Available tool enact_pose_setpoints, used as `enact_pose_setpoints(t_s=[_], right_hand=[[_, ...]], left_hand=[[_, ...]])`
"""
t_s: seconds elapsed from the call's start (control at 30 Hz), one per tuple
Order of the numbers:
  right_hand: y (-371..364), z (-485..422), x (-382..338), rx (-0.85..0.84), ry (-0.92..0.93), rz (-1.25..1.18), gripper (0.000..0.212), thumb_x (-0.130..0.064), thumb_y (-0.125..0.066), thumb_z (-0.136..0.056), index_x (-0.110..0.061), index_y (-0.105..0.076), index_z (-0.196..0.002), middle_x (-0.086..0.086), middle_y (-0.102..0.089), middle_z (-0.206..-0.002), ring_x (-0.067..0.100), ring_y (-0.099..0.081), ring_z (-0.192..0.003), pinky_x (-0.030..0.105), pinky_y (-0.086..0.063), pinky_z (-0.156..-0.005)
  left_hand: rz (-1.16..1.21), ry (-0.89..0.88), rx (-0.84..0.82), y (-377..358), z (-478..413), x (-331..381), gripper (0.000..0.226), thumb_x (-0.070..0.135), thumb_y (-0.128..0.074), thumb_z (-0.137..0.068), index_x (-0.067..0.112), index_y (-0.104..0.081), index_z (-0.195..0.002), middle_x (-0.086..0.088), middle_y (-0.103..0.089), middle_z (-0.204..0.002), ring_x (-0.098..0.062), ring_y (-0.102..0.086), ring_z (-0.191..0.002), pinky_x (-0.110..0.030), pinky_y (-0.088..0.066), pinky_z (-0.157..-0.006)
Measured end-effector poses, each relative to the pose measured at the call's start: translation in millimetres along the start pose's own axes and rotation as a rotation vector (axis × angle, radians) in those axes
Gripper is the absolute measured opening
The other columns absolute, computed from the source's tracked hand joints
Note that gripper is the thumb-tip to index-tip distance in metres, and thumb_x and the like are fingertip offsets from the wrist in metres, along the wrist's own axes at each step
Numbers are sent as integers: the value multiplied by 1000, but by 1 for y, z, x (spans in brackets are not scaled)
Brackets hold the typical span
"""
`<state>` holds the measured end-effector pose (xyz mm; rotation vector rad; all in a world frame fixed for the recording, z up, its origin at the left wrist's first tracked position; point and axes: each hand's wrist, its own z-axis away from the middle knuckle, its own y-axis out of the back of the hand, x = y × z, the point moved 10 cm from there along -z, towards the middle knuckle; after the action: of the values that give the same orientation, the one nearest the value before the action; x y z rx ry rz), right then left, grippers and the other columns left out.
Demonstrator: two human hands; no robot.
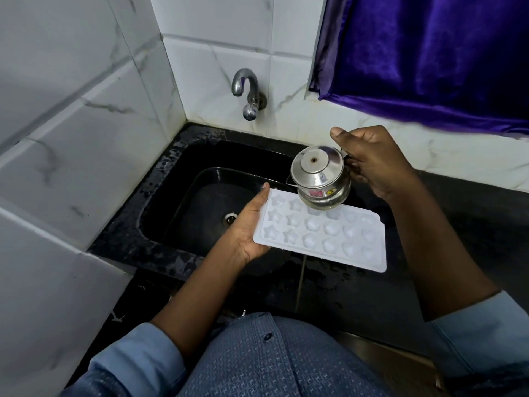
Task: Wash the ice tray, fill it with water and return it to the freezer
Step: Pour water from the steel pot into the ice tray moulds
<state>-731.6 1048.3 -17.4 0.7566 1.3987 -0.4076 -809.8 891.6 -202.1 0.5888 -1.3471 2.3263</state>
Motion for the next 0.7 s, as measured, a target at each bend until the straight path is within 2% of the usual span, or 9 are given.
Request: enact_pose_setpoints(t_s=[0.23, 0.33, 0.5, 0.7], right_hand=[[-7, 5, -9, -30, 53, 92, 58, -33, -65, -104, -15, -36, -58, -2, -26, -52, 12, -23, -45, 20, -24, -44], [-12, 6, -13, -60, 91, 139, 57, -30, -64, -105, -4, -40, -59, -4, -25, -49, 8, -22, -42, 18, -27, -43], [-13, 6, -19, -69, 127, 179, 62, -30, -64, -105, -18, -31, -53, -11, -24, -47, 7, -21, -43, 21, -27, -47], [-11, 5, -20, -58, 139, 188, 63, -30, -64, -105, -20, -32, -52, -12, -25, -47, 7, -22, -43, 20, -29, -47]], left_hand=[[16, 0, -11, -1, -1, 2, 78, 66, -53, -102, 6, -56, -151, -23, -59, -150, -40, -54, -142, -57, -41, -119], [22, 4, -13, -3, -1, 1, 78, 66, -51, -103, 5, -56, -151, -23, -59, -150, -39, -54, -142, -55, -43, -117], [7, 1, -20, -3, -2, 3, 77, 66, -49, -104, 6, -56, -151, -22, -58, -151, -40, -51, -145, -56, -39, -121], [9, 1, -32, -6, -1, 4, 76, 66, -46, -105, 6, -57, -150, -23, -59, -150, -40, -53, -143, -55, -44, -116]])
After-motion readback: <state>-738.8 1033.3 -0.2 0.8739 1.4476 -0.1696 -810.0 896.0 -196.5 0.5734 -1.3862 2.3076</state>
